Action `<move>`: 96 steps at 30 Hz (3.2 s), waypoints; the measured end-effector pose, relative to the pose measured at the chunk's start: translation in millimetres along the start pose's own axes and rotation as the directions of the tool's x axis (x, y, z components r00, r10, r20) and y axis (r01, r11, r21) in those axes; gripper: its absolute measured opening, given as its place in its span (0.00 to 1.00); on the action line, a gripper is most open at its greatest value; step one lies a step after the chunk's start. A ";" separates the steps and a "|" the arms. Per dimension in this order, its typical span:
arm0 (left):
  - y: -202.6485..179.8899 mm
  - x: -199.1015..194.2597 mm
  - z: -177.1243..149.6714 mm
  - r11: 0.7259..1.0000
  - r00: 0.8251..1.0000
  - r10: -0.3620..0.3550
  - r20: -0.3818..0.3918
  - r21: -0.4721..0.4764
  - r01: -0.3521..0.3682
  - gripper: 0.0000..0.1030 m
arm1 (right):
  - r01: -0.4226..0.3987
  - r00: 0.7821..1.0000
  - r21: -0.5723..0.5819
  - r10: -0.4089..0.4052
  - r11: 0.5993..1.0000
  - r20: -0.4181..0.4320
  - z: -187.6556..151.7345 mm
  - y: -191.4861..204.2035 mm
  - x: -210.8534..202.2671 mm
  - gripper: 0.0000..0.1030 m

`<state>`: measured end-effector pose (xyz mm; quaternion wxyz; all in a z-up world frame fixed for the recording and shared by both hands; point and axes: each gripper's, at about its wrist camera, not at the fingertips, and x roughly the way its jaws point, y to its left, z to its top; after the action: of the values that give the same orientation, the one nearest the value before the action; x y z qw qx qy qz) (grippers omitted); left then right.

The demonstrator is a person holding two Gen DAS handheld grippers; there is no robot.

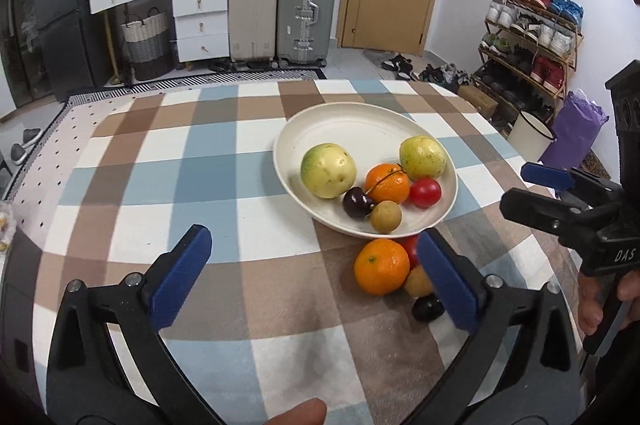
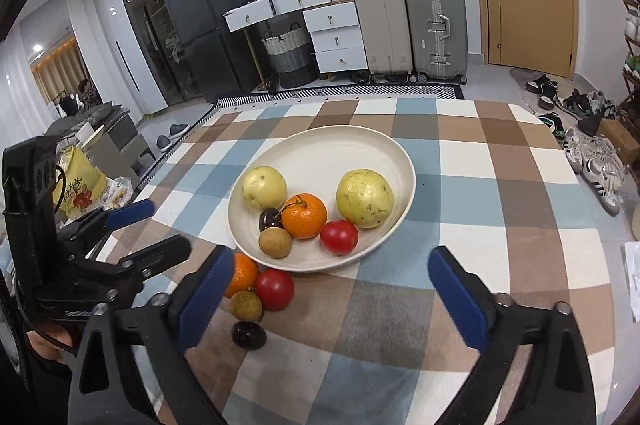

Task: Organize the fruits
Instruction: 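Move the right gripper to the second dark plum and grasp it, then grasp the small brown pear with the left gripper while the right gripper holds the plum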

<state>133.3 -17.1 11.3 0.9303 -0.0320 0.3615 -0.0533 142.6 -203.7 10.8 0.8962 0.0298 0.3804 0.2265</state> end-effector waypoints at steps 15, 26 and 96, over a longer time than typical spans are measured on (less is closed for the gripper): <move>3.7 -35.6 -37.7 1.000 1.000 0.008 -0.020 -0.030 -0.008 0.99 | -0.004 0.997 -0.028 0.002 1.000 -0.071 -28.4 15.0 -5.2 0.99; -2.4 -18.9 -49.8 1.000 0.999 -0.008 -0.048 -0.019 0.007 0.99 | 0.015 0.981 -0.100 -0.034 0.995 -0.192 -56.7 31.2 24.4 0.99; -51.9 14.8 -61.9 0.992 0.981 -0.110 -0.157 0.048 0.119 0.98 | -0.006 0.997 -0.080 0.000 0.997 -0.079 -71.6 -3.9 -15.8 0.27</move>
<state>98.3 -71.7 -39.1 0.8956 -0.0220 0.4280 -0.1193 84.6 -222.5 -30.3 0.8805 -0.0148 0.4061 0.2441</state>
